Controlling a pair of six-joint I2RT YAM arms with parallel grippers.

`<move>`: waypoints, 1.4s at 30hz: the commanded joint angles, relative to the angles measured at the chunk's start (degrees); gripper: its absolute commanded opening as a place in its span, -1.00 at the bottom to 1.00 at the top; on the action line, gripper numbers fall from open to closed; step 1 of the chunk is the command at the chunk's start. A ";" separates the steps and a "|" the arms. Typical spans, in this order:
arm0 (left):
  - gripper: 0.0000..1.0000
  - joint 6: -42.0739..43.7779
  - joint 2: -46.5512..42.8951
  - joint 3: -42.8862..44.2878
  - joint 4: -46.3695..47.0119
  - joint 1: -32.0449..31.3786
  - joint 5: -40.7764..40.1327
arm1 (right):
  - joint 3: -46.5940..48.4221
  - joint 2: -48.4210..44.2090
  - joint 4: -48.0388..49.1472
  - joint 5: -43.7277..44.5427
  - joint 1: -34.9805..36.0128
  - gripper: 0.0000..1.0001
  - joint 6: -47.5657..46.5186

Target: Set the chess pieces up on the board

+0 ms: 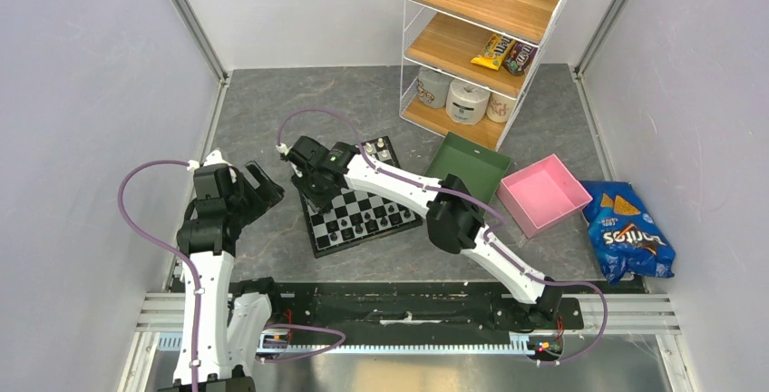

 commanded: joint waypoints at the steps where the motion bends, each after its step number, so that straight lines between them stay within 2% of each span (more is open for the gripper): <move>1: 0.82 -1.18 -0.15 0.08 2.00 -0.05 -0.82 | 2.79 0.45 -0.60 -0.41 -0.19 -0.27 -0.98; 9: 0.82 -1.13 0.00 0.08 2.00 -0.08 -0.74 | 2.85 0.49 -0.67 -0.90 -0.18 -0.39 -1.04; 19: 0.82 -1.14 0.12 0.10 2.02 -0.04 -0.65 | 2.81 0.86 -0.93 -1.54 -0.19 -0.44 -1.01; 36: 0.82 -1.15 0.23 0.14 2.07 -0.06 -0.47 | 3.39 1.56 -1.21 -1.19 -0.19 -0.42 -1.22; 42: 0.82 -1.14 0.23 0.10 2.04 -0.08 -0.56 | 3.21 1.47 -1.28 -1.34 -0.19 -0.55 -1.02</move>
